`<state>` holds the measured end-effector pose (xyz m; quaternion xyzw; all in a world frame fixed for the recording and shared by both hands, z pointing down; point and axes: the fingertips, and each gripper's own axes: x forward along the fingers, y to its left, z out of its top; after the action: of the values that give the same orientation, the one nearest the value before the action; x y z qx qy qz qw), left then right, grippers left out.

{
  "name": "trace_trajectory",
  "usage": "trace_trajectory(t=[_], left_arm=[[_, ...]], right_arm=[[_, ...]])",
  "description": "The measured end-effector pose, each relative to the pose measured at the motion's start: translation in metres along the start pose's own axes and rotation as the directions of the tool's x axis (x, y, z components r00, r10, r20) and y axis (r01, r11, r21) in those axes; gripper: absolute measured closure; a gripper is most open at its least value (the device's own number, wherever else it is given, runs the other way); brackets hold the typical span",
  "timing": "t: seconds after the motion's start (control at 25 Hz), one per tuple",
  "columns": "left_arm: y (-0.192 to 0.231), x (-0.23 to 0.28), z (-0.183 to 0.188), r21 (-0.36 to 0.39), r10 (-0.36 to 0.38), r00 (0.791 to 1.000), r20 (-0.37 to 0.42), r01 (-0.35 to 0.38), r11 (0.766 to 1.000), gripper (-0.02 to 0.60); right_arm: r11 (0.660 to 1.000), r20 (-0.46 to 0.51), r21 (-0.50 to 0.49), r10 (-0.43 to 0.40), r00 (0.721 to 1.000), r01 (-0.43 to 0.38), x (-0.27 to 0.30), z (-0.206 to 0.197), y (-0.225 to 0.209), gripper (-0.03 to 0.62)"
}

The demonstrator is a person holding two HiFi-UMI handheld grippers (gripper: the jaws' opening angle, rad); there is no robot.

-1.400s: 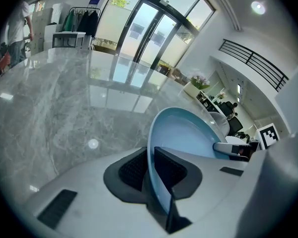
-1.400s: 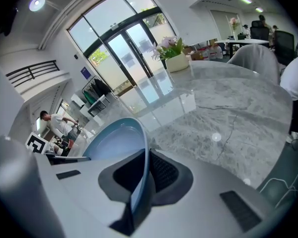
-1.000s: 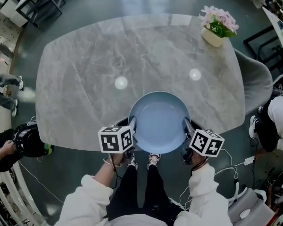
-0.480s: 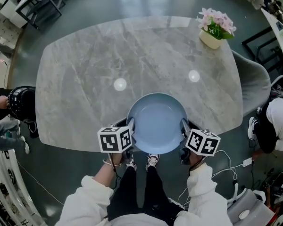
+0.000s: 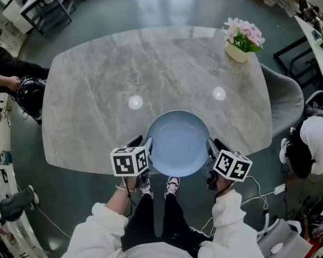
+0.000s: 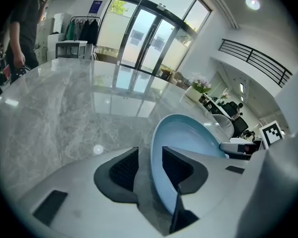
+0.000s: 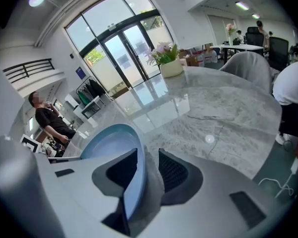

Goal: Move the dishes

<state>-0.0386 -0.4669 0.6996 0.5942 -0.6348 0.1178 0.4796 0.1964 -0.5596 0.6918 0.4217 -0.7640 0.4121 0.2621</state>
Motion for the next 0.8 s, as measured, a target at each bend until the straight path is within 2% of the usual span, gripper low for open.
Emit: trace_trajectory(t=[0.2,0.32,0.56,0.8], left_arm=[[0.000,-0.026,0.009,0.003,0.017,0.999,0.033,-0.017,1.000,0.451],[-0.005,-0.048,0.013,0.010,0.013,0.998,0.062,-0.014,1.000,0.451],[-0.026,-0.089,0.025,0.034,-0.046,0.991,0.122,0.042,0.999,0.456],[-0.049,-0.134,0.032,0.084,-0.098,0.982,0.163,0.085,0.993,0.525]], right_arm=[[1.000,0.036,0.019,-0.022,0.999,0.021,-0.026,0.009,-0.002,0.414],[0.999,0.050,0.025,-0.050,0.997,0.048,-0.045,0.010,-0.002,0.443],[0.999,0.115,0.034,-0.044,0.992,0.041,-0.081,0.018,0.017,0.509],[0.999,0.169,0.039,-0.002,0.986,-0.004,-0.125,0.008,0.048,0.520]])
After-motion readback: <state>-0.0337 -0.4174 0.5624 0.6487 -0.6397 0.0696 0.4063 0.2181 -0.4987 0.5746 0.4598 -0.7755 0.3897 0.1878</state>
